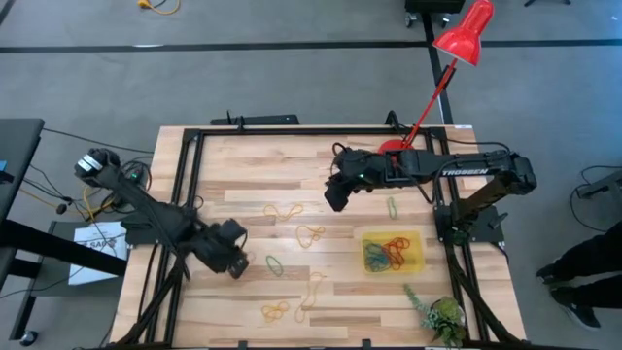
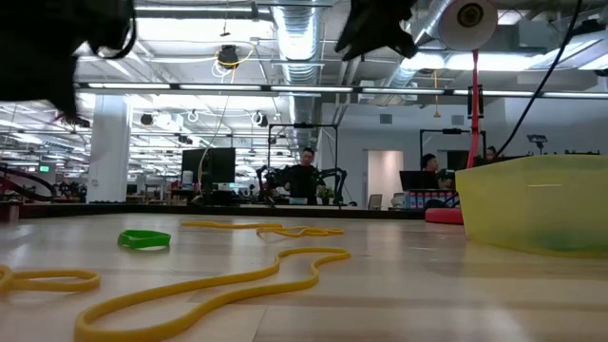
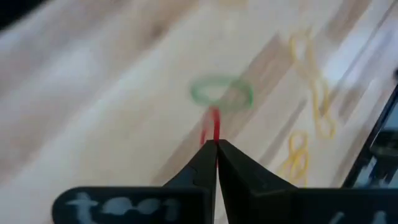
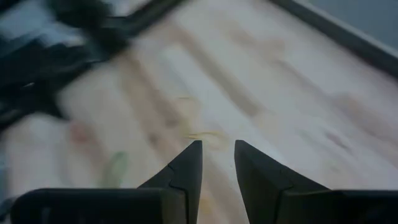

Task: Pick and place items into bin
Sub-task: Put the red rubber band into the yellow bin

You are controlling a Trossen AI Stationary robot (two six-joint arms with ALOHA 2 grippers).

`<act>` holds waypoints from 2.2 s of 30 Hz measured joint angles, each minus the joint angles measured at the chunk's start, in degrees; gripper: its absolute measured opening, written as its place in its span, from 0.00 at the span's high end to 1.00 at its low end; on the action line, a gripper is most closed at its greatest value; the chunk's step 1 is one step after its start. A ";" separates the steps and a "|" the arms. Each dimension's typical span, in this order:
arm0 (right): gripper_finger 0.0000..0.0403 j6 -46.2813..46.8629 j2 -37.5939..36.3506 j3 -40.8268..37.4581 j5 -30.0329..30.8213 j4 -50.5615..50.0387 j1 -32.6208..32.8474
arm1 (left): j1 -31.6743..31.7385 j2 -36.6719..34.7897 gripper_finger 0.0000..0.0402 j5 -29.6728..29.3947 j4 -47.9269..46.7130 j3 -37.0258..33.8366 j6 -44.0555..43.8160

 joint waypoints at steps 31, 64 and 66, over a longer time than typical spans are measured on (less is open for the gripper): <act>0.78 -21.38 1.76 -0.05 -22.79 31.71 0.20 | 29.29 -2.68 1.00 7.57 11.47 29.14 58.38; 0.92 -15.77 7.41 0.02 -23.45 39.61 -2.63 | 32.69 0.66 1.00 11.31 12.19 29.12 62.08; 0.95 -15.76 7.41 0.02 -23.61 39.59 -2.58 | 32.69 0.66 1.00 10.64 11.94 29.12 62.49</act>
